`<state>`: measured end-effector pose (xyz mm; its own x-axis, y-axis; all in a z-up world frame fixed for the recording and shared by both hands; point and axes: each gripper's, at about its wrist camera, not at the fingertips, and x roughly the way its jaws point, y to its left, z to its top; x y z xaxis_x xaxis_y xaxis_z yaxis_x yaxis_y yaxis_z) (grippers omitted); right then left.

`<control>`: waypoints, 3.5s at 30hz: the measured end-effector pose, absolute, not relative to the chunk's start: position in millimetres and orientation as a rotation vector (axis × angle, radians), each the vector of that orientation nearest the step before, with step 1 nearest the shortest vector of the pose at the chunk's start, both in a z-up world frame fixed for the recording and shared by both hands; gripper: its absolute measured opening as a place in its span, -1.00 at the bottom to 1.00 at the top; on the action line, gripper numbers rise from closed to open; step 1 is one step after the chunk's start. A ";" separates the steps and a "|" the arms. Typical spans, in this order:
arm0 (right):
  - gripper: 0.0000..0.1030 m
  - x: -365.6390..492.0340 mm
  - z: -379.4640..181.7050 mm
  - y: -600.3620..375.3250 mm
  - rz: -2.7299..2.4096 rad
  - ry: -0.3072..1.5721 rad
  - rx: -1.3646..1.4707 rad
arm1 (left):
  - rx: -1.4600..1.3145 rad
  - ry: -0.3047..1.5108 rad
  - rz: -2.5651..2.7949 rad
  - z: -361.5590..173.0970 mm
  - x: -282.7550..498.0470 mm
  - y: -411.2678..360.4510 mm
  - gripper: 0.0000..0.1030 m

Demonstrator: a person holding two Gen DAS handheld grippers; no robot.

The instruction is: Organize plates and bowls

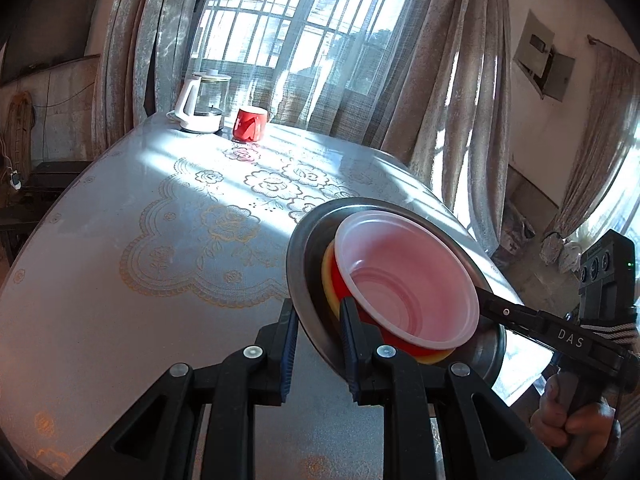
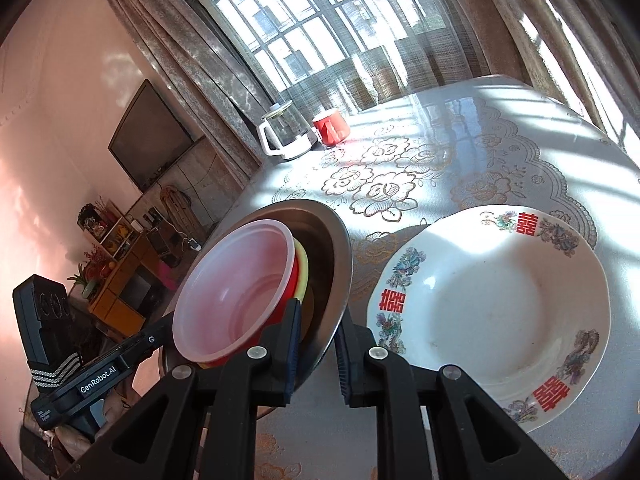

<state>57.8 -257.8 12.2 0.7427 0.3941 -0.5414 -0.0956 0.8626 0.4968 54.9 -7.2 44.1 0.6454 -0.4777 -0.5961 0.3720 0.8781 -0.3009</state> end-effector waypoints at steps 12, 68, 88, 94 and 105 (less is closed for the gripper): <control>-0.66 37.9 13.5 -331.1 0.094 0.625 0.525 | -0.097 0.769 -0.634 45.1 74.6 -94.5 -0.59; -0.45 42.1 -32.8 -371.7 -0.030 0.737 0.606 | -0.027 0.913 -0.648 -0.7 84.3 -150.1 -0.45; -0.67 27.7 -31.5 -370.5 -0.078 0.682 0.586 | -0.016 0.885 -0.625 1.4 77.2 -149.3 -0.41; -0.67 29.5 -34.0 -370.5 -0.075 0.676 0.586 | -0.008 0.885 -0.611 1.3 77.2 -150.8 -0.41; -0.67 30.6 -38.0 -370.5 -0.050 0.693 0.618 | -0.019 0.881 -0.596 1.3 75.8 -149.3 -0.40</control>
